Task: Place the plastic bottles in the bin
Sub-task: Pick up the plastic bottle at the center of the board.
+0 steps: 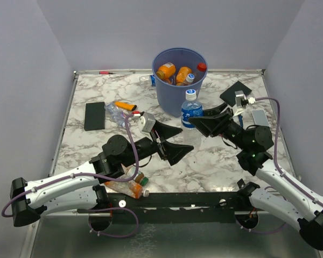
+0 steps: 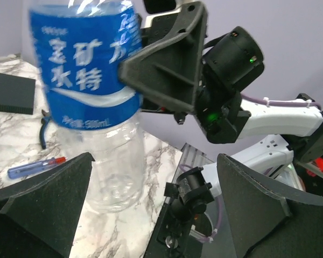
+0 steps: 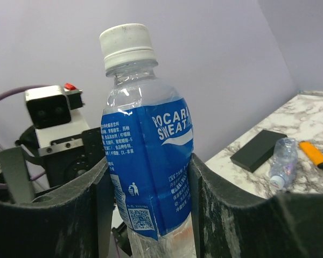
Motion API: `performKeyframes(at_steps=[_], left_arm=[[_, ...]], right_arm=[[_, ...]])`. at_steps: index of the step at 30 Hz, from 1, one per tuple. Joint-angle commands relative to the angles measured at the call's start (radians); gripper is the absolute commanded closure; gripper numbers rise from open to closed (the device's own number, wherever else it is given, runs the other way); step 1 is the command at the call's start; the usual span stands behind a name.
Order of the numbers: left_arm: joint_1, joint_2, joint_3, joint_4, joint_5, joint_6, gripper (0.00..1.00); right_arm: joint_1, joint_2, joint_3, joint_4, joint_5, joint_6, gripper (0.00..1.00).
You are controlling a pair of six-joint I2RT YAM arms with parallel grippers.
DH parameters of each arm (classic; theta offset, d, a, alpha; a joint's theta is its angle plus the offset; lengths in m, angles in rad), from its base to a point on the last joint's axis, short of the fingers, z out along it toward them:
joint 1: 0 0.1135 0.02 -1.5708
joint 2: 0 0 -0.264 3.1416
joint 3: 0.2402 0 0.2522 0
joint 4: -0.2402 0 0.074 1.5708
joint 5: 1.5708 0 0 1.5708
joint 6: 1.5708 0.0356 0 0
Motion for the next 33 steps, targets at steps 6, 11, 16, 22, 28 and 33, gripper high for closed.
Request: performKeyframes(at_steps=[6,11,16,22,28,33], left_arm=[[0.003,-0.051,0.009,-0.06,-0.096,0.063,0.01],[0.003,-0.01,0.023,-0.009,-0.023,0.04,0.01],[0.003,0.09,0.061,0.075,0.197,-0.03,0.01],[0.003,0.133,0.07,0.085,0.213,-0.06,0.19],[0.003,0.09,0.098,-0.017,0.098,-0.013,0.68],[0.003,0.034,0.11,-0.118,0.024,0.082,0.79]], right_arm=[[0.024,-0.098,0.015,-0.004,-0.073,-0.006,0.58],[0.025,-0.076,0.032,0.034,-0.104,0.019,0.58],[0.024,-0.002,0.016,0.196,-0.137,0.119,0.58],[0.025,0.056,0.013,0.326,-0.176,0.207,0.57],[0.025,0.018,0.127,-0.003,-0.201,0.11,0.22],[0.025,-0.019,0.318,-0.454,-0.133,-0.134,0.09]])
